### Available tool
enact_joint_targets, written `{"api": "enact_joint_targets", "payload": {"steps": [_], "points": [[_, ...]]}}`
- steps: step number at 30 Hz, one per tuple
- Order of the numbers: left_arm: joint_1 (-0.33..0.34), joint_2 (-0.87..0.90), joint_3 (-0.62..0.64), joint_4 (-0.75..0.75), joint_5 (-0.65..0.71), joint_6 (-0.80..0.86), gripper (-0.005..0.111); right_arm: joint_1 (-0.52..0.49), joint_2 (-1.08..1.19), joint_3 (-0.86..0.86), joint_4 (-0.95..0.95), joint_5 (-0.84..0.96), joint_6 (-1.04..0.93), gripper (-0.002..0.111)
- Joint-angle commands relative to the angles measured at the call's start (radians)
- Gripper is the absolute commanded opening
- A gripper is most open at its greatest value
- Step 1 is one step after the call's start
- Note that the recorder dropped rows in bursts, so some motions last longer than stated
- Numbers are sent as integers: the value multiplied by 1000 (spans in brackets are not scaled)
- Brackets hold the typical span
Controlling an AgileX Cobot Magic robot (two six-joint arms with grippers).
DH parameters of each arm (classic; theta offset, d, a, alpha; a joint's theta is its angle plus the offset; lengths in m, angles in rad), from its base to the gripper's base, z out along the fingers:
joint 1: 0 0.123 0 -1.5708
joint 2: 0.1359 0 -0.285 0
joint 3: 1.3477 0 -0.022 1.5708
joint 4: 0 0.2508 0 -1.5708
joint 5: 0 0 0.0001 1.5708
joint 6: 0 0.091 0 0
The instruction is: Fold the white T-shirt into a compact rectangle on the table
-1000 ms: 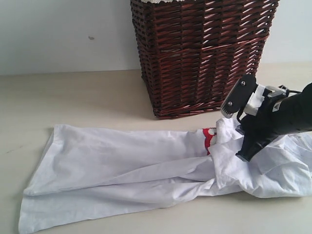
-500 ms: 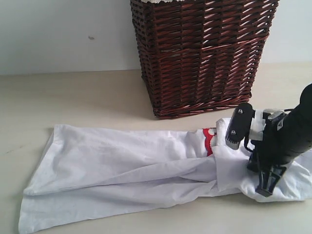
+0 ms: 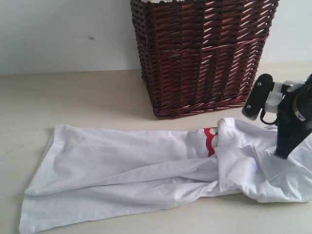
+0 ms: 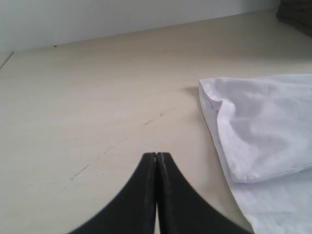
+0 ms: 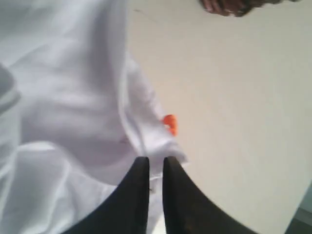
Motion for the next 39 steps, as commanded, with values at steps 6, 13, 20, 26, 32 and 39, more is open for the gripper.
{"api": "enact_joint_targets", "payload": {"steps": [6,13,20,26,32,39], "points": [[1,-5,-1,-8,-4,0,0,-6,-92,-11,51,-143,-106,0],[1,-5,-1,-8,-4,0,0,-11,-171,-11,817,231,-1292,0],[1,-5,-1,-8,-4,0,0,-79,-233,-11,1202,506,-1711,14],[1,-5,-1,-8,-4,0,0,-79,-176,-11,1169,385,-1713,51],[1,-5,-1,-8,-4,0,0,-79,-39,-11,1003,233,-1680,49],[1,-5,-1,-8,-4,0,0,-79,1,-11,990,103,-1679,5]]}}
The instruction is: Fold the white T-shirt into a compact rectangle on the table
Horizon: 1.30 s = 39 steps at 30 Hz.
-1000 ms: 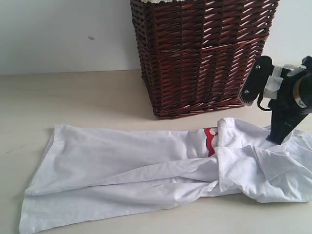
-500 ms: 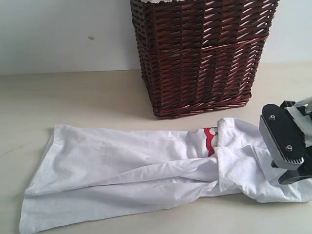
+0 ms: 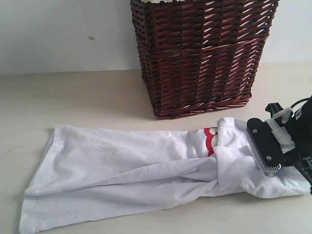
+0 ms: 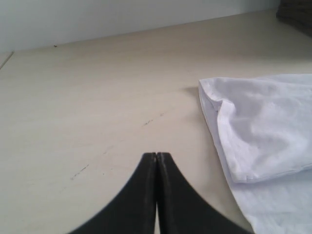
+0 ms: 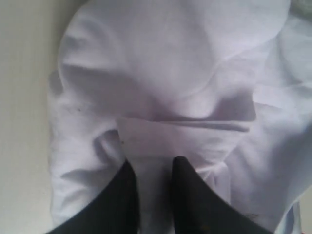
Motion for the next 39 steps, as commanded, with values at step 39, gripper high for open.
{"api": "enact_joint_targets", "payload": {"steps": [39], "points": [[1,-5,-1,-8,-4,0,0,-30,22,-4,-491,-401,1473,30]]}}
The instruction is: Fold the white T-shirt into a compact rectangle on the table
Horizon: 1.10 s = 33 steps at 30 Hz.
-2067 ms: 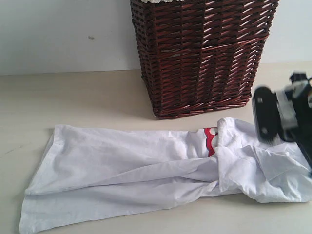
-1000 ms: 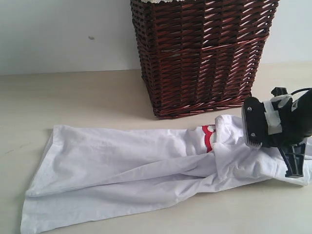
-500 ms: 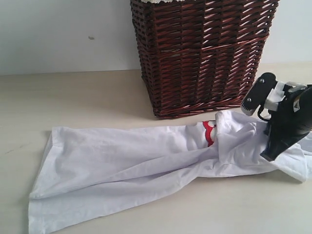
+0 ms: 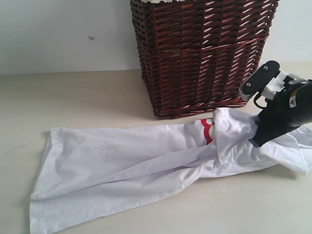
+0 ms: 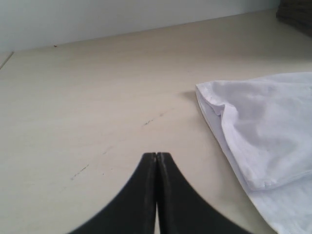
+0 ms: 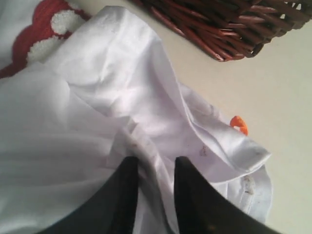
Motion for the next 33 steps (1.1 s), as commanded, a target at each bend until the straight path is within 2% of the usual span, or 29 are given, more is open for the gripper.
{"api": "enact_joint_targets", "payload": {"steps": [1,5,10,18,27,33], "points": [[1,-5,-1,-8,-4,0,0,-48,0,-4,-162,0,173,30],[1,-5,-1,-8,-4,0,0,-133,-2,-4,-206,-68,236,30],[1,-5,-1,-8,-4,0,0,-188,-2,-4,-197,-202,236,30],[1,-5,-1,-8,-4,0,0,-185,-34,-7,-188,-288,277,29],[1,-5,-1,-8,-4,0,0,-174,96,-7,-224,-306,254,2],[1,-5,-1,-8,-4,0,0,-174,149,-7,-224,-354,252,1]]}}
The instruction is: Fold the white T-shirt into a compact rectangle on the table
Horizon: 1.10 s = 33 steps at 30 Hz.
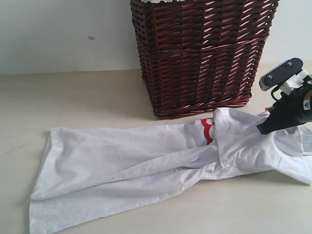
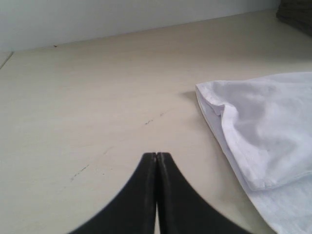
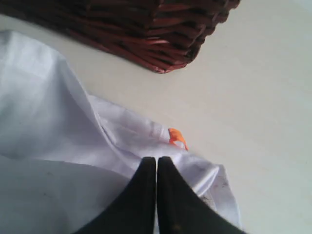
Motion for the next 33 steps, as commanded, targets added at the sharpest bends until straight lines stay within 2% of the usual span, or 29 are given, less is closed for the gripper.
{"api": "enact_joint_targets", "payload": {"steps": [1,6,10,18,23,28,33], "points": [[1,-5,-1,-8,-4,0,0,0,19,-4,-9,-68,-11,1],[1,-5,-1,-8,-4,0,0,0,-43,-4,-1,-89,10,1],[1,-5,-1,-8,-4,0,0,5,-144,-2,-29,-105,174,1],[1,-5,-1,-8,-4,0,0,117,-86,39,-421,-103,366,1],[1,-5,-1,-8,-4,0,0,129,9,50,-418,-85,470,1],[1,-5,-1,-8,-4,0,0,129,90,50,-433,-30,468,1],[1,-5,-1,-8,-4,0,0,129,121,50,-449,103,461,1]]}}
